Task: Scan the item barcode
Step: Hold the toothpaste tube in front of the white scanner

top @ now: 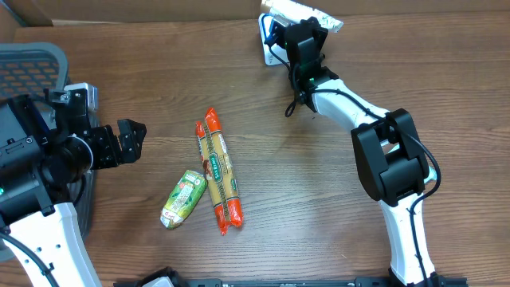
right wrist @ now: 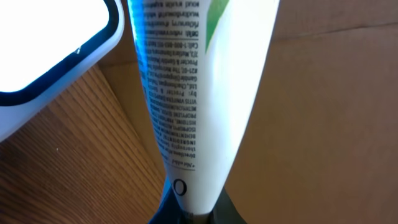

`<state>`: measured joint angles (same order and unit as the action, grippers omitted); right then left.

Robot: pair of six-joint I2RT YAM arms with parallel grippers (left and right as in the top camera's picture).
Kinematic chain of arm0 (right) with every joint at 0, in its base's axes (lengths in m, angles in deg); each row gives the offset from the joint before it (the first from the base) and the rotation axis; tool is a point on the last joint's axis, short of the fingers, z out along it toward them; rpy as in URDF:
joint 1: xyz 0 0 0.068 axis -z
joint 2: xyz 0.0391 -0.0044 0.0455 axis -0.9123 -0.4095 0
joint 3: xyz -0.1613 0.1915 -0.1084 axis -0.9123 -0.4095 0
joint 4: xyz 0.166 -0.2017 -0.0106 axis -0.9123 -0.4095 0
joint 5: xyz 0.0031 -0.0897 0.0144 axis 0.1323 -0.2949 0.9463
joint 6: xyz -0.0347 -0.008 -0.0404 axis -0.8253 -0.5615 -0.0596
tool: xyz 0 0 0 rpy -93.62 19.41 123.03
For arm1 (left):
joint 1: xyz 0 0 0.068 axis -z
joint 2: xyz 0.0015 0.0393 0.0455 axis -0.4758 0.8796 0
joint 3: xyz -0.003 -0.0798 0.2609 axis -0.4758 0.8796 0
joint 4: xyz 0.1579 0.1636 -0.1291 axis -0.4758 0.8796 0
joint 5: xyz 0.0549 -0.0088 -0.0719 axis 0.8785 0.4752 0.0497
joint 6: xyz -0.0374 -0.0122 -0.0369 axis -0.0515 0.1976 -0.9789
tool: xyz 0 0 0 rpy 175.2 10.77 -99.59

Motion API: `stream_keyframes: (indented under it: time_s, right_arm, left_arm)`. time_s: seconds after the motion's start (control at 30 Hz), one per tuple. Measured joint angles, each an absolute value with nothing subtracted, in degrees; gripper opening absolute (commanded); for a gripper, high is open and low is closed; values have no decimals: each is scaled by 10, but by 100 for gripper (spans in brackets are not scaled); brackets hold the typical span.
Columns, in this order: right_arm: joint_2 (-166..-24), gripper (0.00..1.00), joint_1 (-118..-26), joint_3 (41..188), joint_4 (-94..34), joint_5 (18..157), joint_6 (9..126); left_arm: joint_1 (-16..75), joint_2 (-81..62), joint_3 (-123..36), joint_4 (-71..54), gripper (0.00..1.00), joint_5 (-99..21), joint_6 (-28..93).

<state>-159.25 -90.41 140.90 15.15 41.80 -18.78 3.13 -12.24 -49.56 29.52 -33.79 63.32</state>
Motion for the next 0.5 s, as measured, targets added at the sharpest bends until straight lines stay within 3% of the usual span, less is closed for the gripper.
stream_keyframes:
  time_s: [0.5]
  right_arm:
    - [-1619,4,-906,1409,141,402,-132]
  left_arm:
    - [31,-122,-496,295,100,-338,633]
